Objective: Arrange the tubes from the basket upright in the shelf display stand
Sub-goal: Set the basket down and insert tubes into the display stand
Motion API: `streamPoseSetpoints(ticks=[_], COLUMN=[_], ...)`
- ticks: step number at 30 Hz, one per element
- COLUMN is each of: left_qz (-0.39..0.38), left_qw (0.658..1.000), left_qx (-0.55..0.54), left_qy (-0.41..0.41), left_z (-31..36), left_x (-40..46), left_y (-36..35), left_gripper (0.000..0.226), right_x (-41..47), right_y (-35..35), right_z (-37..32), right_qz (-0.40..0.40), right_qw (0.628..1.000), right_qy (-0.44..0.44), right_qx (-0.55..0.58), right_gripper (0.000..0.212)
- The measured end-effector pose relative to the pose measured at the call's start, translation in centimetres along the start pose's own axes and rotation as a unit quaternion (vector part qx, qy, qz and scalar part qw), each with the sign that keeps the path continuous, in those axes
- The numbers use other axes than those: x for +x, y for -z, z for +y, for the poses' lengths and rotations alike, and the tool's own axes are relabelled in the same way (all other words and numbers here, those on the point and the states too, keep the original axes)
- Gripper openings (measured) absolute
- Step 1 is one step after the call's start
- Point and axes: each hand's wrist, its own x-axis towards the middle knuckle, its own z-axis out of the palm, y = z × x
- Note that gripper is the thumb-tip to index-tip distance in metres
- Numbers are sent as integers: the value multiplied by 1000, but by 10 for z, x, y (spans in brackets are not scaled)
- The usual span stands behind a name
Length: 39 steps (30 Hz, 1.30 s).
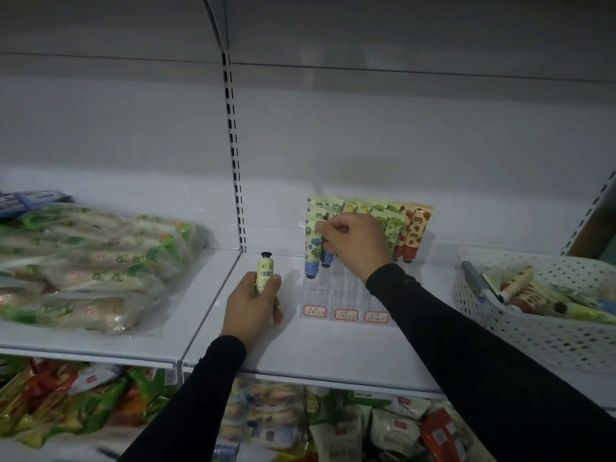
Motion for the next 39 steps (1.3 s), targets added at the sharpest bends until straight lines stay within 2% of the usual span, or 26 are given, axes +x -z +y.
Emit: streamPoseSetpoints(ticks=[2, 5, 7, 9, 10, 12, 14, 16, 18, 20, 21, 23, 26, 28, 32, 39], left_qz=[-7, -9, 6, 4, -10, -56, -97, -123, -146, -161, -162, -137, -63, -55, -138, -147], left_qw=[1000, 995, 984, 972, 962, 932, 917, 916, 914, 919, 927, 956, 992, 997, 985, 982], left_qx=[-16, -91, -164, -214, -246, -317, -328, -300, -278, -233, -196, -90, 42, 51, 52, -18], left_qy=[7, 42, 67, 98, 118, 165, 206, 235, 257, 273, 275, 242, 103, 15, -88, -117], left_z=[3, 8, 14, 24, 31, 47, 61, 70, 76, 79, 78, 74, 66, 64, 63, 69], left_x=[0, 0, 0, 0, -1, -4, -11, -18, -27, -32, -33, -34, -34, -35, -35, -33], left_y=[1, 5, 7, 10, 11, 12, 11, 6, 1, 0, 0, 1, 0, -2, -10, -23], left_gripper=[26, 29, 25, 21, 18, 14, 22, 30, 35, 43, 48, 50, 41, 33, 13, 11], right_x=[-2, -10, -22, -36, -42, -52, -58, -60, -61, -60, -60, -58, -54, -51, -44, -33], right_y=[2, 8, 14, 20, 22, 23, 20, 17, 18, 23, 27, 36, 49, 55, 61, 67], right_z=[-2, -4, -9, -13, -15, -15, -12, -9, -9, -9, -10, -13, -12, -11, -10, -11], right_qz=[9, 48, 45, -31, -94, -219, -290, -262, -188, -136, -123, -104, -67, -54, -58, -64], right_qw=[1000, 998, 996, 995, 989, 961, 924, 913, 923, 938, 951, 980, 993, 992, 981, 970], right_qy=[-8, 27, 56, 83, 97, 136, 198, 269, 311, 308, 274, 167, 50, 8, -45, -72], right_qx=[9, -41, -57, -56, -62, -96, -148, -161, -125, -86, -69, -18, 82, 111, 180, 223], right_gripper=[32, 46, 38, 28, 31, 51, 63, 48, 31, 24, 21, 17, 10, 14, 20, 24])
